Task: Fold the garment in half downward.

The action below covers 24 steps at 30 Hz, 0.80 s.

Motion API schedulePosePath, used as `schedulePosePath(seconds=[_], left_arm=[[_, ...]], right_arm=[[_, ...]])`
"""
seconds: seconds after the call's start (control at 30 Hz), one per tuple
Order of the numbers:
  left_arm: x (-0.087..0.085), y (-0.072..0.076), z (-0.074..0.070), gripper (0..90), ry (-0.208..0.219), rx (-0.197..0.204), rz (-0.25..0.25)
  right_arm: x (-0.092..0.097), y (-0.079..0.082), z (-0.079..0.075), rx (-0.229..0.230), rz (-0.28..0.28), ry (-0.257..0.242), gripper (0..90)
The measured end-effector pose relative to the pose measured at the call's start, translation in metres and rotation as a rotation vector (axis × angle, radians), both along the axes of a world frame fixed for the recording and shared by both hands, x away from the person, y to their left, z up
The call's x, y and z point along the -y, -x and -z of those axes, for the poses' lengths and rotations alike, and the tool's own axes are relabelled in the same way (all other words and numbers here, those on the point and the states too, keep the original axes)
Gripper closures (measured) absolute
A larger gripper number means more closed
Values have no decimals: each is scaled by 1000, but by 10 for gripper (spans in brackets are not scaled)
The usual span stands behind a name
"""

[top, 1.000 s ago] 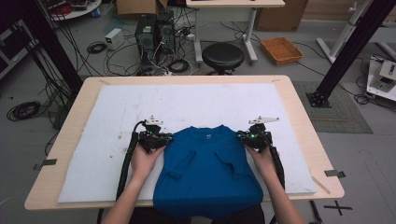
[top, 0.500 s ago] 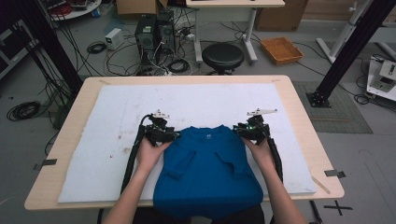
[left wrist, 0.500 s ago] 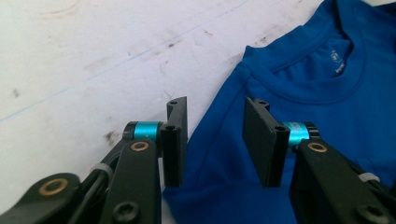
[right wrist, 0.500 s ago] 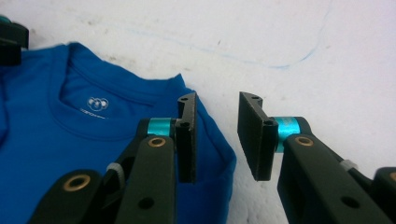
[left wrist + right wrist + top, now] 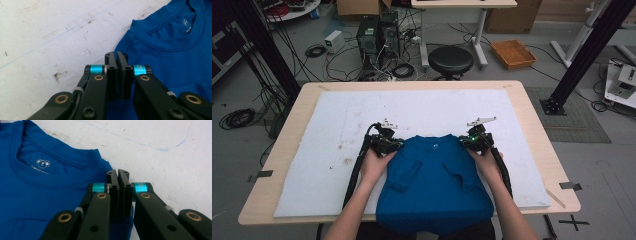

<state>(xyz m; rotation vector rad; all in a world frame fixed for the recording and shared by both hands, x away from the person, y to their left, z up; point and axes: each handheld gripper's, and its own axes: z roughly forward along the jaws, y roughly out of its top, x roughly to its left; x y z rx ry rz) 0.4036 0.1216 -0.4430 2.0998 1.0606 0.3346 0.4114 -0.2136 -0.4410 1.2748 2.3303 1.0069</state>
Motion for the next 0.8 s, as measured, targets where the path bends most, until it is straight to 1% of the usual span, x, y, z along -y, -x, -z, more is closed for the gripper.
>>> schedulePosePath(seconds=[0.03, 0.1, 0.17, 0.27, 0.37, 0.4, 0.43, 0.47, 0.53, 0.57, 0.6, 0.63, 0.67, 0.7, 0.73, 0.8], left_arm=[[0, 0, 0, 871, -4, 4, 4], [0, 0, 0, 875, 3, 4, 6], [-1, 0, -1, 877, 3, 14, 7], [-5, -4, -2, 878, 21, 41, -3], [-9, -13, -4, 879, 25, 35, -17], [-10, -16, -5, 878, 27, 37, -22], [-10, -22, -10, 879, 30, 58, -25], [-10, -22, -10, 878, 30, 58, -25], [-11, -29, -15, 878, 32, 68, -24], [-11, -31, -17, 878, 32, 75, -24], [-13, -34, -22, 878, 44, 101, -28], [-13, -34, -22, 878, 44, 101, -28], [-14, -34, -23, 879, 64, 112, -28], [-16, -33, -25, 879, 73, 112, -26], [-17, -32, -26, 878, 74, 113, -22], [-17, -27, -29, 878, 63, 123, -1]], right_arm=[[0, 0, 0, 0, 0, 0, 891], [0, 1, -1, 6, 1, -5, 893], [2, 0, -2, 14, 4, -25, 894], [5, -3, -5, 18, 15, -59, 897], [5, -10, -9, 25, 21, -74, 897], [4, -15, -11, 53, 23, -95, 897], [3, -18, -13, 44, 32, -100, 898], [3, -22, -15, 50, 34, -99, 898], [2, -27, -18, 64, 42, -103, 898], [2, -27, -18, 64, 42, -103, 898], [3, -31, -22, 84, 50, -128, 898], [3, -31, -22, 84, 50, -128, 898], [4, -33, -25, 85, 59, -138, 899], [4, -33, -25, 85, 59, -138, 899], [5, -32, -27, 89, 59, -139, 898], [7, -28, -31, 102, 49, -151, 899]])
